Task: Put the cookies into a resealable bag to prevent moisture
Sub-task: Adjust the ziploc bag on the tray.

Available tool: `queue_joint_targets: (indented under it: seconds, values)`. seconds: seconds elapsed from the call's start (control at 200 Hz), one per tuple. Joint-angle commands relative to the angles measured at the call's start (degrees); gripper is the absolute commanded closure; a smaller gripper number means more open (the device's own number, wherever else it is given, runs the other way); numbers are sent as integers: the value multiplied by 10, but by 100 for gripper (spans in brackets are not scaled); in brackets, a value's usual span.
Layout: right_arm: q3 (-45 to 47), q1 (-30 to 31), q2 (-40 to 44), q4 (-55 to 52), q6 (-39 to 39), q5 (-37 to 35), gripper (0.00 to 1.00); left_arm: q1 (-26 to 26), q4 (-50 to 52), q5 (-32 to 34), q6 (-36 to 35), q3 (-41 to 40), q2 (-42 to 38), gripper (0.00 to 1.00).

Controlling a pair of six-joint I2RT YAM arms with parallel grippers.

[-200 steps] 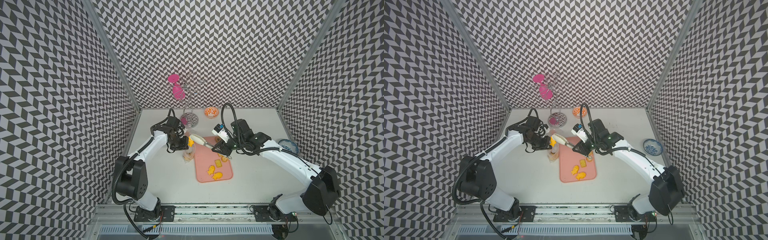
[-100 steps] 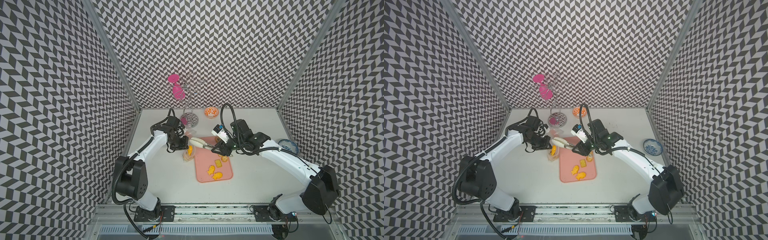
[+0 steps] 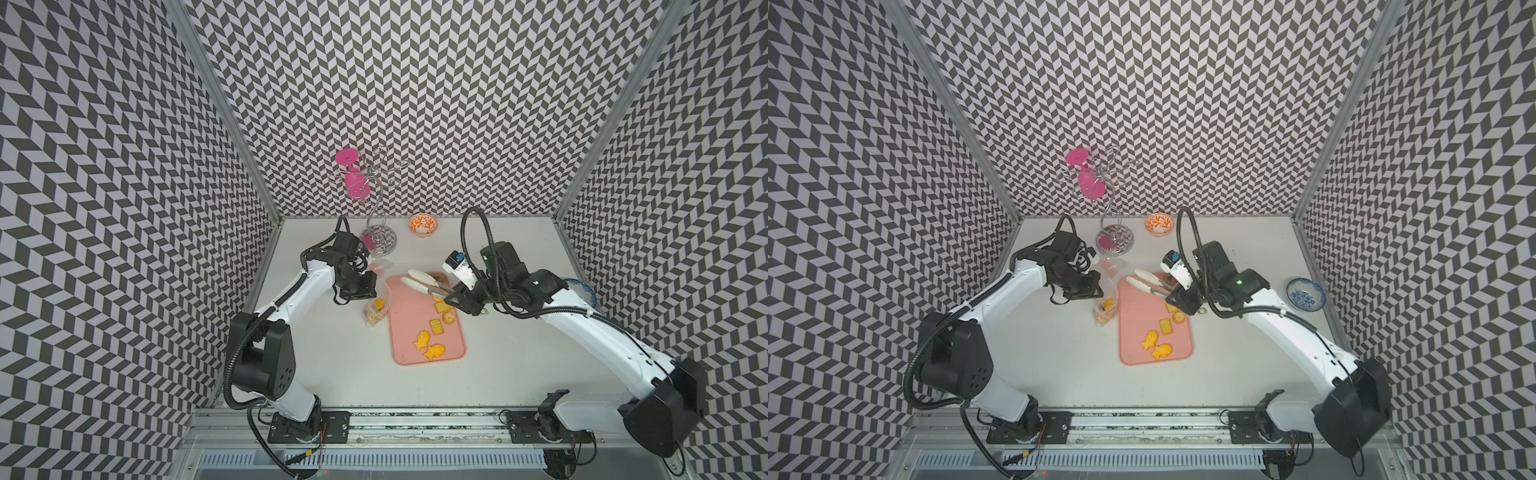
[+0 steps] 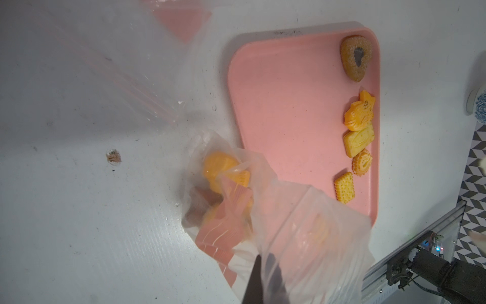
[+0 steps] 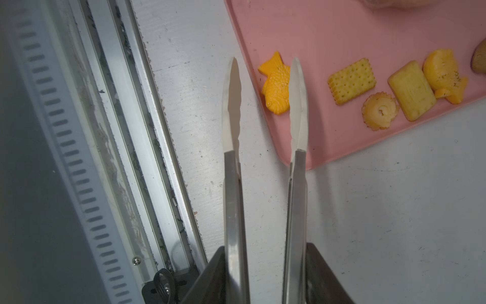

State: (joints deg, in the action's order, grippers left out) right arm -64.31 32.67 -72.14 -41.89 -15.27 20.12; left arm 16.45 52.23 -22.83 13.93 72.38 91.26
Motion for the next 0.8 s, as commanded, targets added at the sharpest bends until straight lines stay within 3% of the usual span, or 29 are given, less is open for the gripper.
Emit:
queue_joint_targets:
  seconds: [0.0,0.351,0.796]
  values:
    - [39,11,50,-25,-76,-43,60,-4,5,7,-6,25,-5,100]
    - [137,57,126,-78,-209,-113,51,-4,2,2,-11,28,8,100]
    - [135,97,61,-38,-217,-129,49,-3,-6,2,-11,12,8,100]
